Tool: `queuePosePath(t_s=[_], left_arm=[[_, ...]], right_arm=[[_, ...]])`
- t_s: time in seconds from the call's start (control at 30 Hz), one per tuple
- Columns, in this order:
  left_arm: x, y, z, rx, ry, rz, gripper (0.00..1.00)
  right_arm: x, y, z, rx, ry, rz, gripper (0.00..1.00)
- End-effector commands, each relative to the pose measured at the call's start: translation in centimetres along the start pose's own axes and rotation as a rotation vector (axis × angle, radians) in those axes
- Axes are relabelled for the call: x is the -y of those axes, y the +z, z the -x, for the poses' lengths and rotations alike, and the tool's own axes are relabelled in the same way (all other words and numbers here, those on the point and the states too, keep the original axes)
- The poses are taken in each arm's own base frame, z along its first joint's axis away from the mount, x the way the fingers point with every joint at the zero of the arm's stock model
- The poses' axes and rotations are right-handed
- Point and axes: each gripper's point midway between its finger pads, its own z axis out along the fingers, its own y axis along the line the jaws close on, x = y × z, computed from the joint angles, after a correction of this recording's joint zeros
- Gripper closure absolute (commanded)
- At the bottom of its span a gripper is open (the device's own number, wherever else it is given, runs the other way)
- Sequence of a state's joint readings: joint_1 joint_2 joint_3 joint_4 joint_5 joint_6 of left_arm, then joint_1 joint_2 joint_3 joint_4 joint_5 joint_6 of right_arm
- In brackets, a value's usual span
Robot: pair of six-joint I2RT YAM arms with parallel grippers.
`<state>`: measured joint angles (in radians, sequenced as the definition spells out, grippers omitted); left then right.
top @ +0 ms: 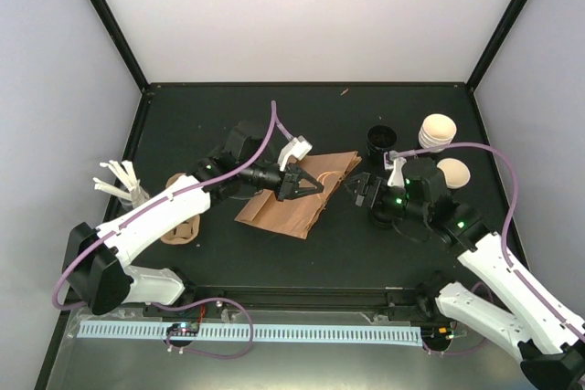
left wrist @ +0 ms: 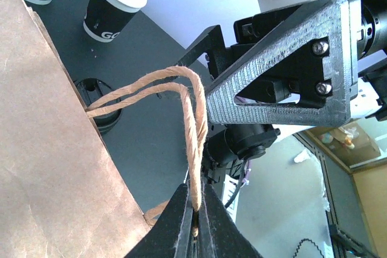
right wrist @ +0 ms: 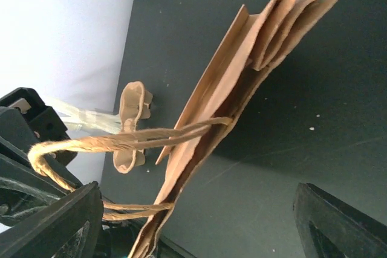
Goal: Pack the takeout coffee
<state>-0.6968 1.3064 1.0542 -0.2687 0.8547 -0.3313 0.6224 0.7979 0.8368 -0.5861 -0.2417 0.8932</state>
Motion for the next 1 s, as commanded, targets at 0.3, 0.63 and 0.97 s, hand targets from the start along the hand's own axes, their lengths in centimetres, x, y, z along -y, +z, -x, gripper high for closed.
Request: queuePosePath(t_s=[0.3, 0.63, 0.97], left_arm=[[2.2, -1.2, 1.5, 0.041, 0.088, -0.008, 0.97], [2.6, -1.5, 1.7, 0.047, 0.104, -0.006, 0.97], [2.7, -1.4, 2.3, 0.058, 0.120, -0.008, 0.98]], right_arm=[[2.0, -1.8, 0.0, 0.056, -0.076, -0.096, 0.11], [-0.4, -1.8, 2.0, 0.079, -0.245, -0.068, 0.10], [-3.8, -1.7, 2.6, 0.065, -0.388, 0.046, 0.10]])
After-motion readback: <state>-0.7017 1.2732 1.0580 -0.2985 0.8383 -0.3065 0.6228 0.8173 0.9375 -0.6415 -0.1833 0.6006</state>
